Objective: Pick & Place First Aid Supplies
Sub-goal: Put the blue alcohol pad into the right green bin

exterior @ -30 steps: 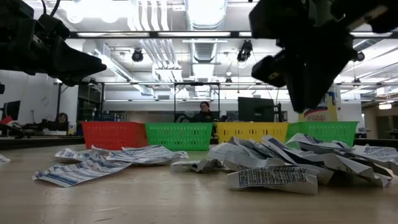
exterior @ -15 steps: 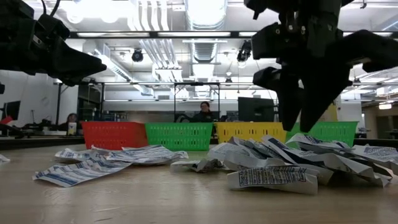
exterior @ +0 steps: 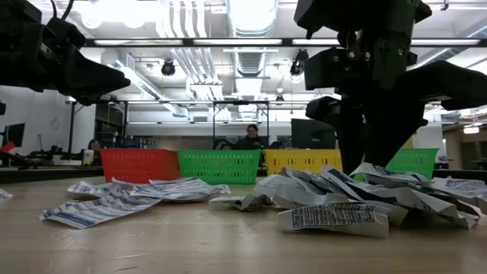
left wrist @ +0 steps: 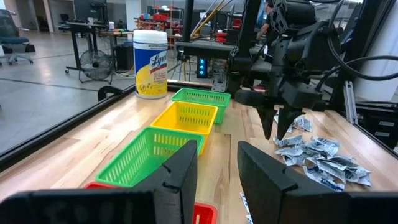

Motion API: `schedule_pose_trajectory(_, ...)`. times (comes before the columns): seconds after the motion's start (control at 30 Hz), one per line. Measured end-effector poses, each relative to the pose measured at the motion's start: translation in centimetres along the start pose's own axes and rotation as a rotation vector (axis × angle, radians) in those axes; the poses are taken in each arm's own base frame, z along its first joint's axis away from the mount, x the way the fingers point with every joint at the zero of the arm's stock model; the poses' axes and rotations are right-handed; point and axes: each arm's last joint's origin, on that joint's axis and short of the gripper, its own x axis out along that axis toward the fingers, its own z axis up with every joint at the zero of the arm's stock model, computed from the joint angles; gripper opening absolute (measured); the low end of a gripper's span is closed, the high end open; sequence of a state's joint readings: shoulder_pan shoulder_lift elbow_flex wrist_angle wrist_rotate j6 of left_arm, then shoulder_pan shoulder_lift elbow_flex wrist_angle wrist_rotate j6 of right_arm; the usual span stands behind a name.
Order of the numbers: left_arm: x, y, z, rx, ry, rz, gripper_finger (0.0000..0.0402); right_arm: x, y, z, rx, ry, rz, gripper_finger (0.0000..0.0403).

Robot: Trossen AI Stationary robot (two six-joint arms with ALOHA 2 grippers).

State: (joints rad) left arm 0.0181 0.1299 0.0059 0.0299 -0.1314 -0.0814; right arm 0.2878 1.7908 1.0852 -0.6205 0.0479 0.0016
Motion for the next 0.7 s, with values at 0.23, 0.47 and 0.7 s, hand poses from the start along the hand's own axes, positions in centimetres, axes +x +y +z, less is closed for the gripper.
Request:
schedule_pose_trajectory(0.23, 0.0, 0.0, 0.0, -0.001, 0.000, 0.000, 0.0113, 0.0, 0.0, 0.0, 0.014, -0.005, 0.001, 0.0121)
schedule_pose_trajectory(0.47, 0.0, 0.0, 0.0, -0.001, 0.000, 0.000, 0.0113, 0.6, 0.0, -0.4, 0.046, -0.013, 0.003, 0.0110)
schedule_pose_trajectory(0.7, 0.0, 0.0, 0.0, -0.001, 0.000, 0.000, 0.0113, 1.0, 0.0, -0.7, 0.053, -0.025, 0.003, 0.0111)
